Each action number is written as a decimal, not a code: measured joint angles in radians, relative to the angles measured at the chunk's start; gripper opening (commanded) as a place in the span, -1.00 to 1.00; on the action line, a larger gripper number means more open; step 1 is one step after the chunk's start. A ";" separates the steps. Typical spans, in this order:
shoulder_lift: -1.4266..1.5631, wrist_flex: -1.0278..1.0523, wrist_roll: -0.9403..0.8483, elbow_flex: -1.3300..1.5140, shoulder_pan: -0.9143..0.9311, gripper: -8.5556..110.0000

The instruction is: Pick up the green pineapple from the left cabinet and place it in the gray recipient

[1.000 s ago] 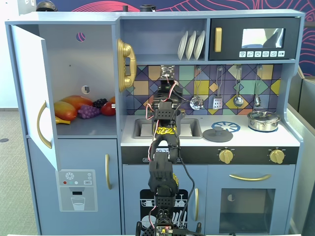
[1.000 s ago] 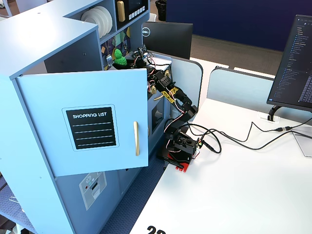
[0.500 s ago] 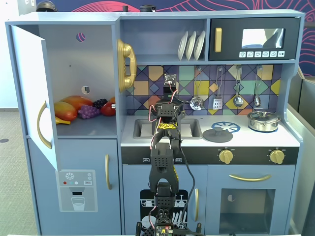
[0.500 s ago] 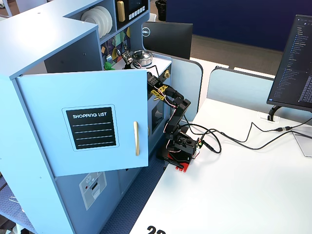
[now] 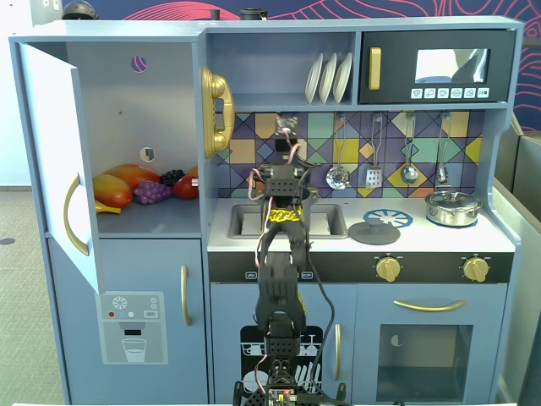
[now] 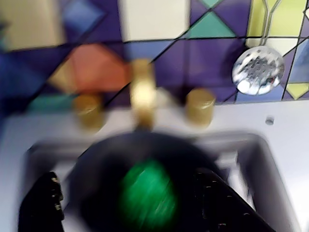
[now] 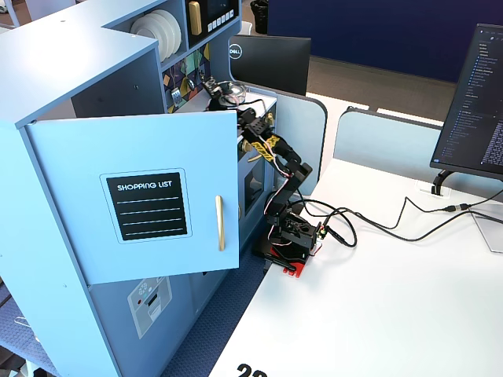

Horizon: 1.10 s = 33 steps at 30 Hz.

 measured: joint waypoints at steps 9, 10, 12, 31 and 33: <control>0.520 0.716 -0.009 0.092 0.000 -0.85; 0.572 0.719 -0.011 0.163 -0.002 -0.86; 0.683 0.716 -0.009 0.336 -0.003 -0.86; 0.756 0.012 0.112 1.690 -0.101 -0.86; 0.773 0.051 0.124 1.704 -0.094 -0.86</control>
